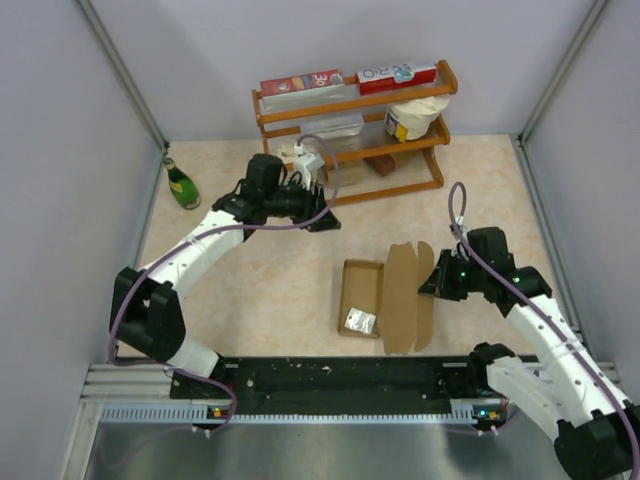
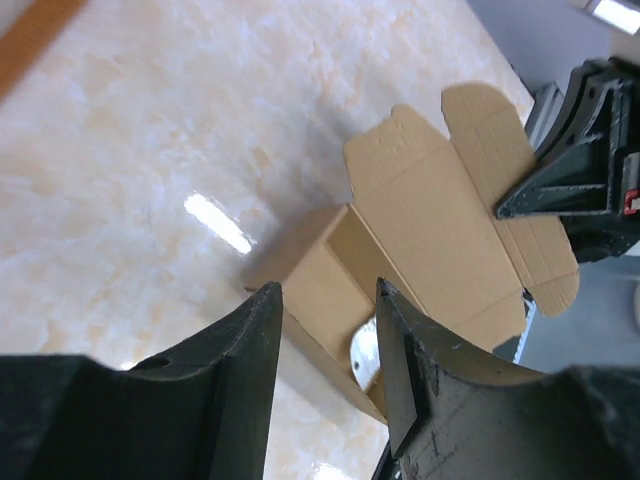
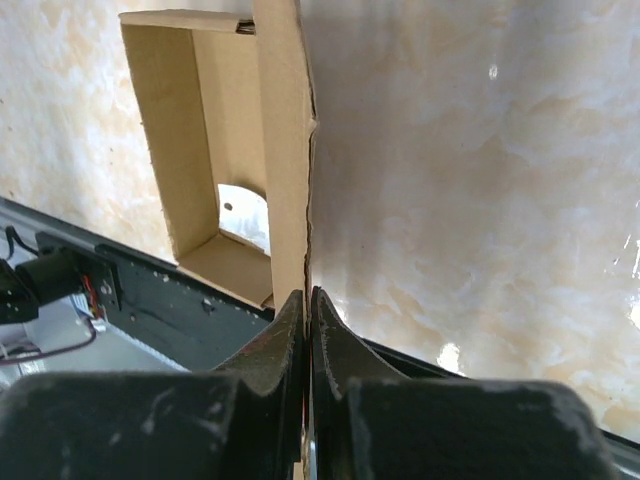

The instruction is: Fold the paper box

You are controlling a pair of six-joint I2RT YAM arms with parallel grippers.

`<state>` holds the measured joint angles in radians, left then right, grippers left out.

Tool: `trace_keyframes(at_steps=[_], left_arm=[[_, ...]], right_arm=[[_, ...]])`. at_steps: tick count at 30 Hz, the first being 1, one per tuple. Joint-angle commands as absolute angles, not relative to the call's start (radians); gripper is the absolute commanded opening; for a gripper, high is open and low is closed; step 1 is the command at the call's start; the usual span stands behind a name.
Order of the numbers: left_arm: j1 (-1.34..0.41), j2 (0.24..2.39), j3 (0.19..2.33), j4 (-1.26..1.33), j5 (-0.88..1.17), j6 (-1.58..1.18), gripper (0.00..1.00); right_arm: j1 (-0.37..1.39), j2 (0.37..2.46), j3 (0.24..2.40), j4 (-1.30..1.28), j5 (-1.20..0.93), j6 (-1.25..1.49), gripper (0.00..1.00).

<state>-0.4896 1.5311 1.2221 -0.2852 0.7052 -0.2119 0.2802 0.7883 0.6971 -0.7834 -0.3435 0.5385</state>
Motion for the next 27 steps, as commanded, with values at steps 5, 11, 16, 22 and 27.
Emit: trace_keyframes(at_steps=[5, 11, 16, 22, 27], left_arm=[[-0.417, 1.450, 1.200, -0.204, 0.827, -0.206, 0.51], [-0.417, 1.428, 1.175, -0.118, 0.845, -0.181, 0.65], [-0.417, 1.453, 1.173, -0.054, 0.877, -0.199, 0.66], [-0.417, 1.462, 1.154, -0.032, 0.897, -0.178, 0.69], [-0.417, 1.433, 1.121, -0.057, 0.887, -0.121, 0.69]], right_arm=[[0.273, 0.943, 0.920, -0.877, -0.393, 0.338, 0.00], [0.276, 1.084, 1.089, -0.977, -0.403, 0.163, 0.00], [0.291, 1.160, 1.181, -0.983, -0.391, 0.074, 0.00], [0.392, 1.293, 1.307, -1.011, -0.336, -0.040, 0.00], [0.483, 1.428, 1.417, -1.057, -0.284, -0.173, 0.00]])
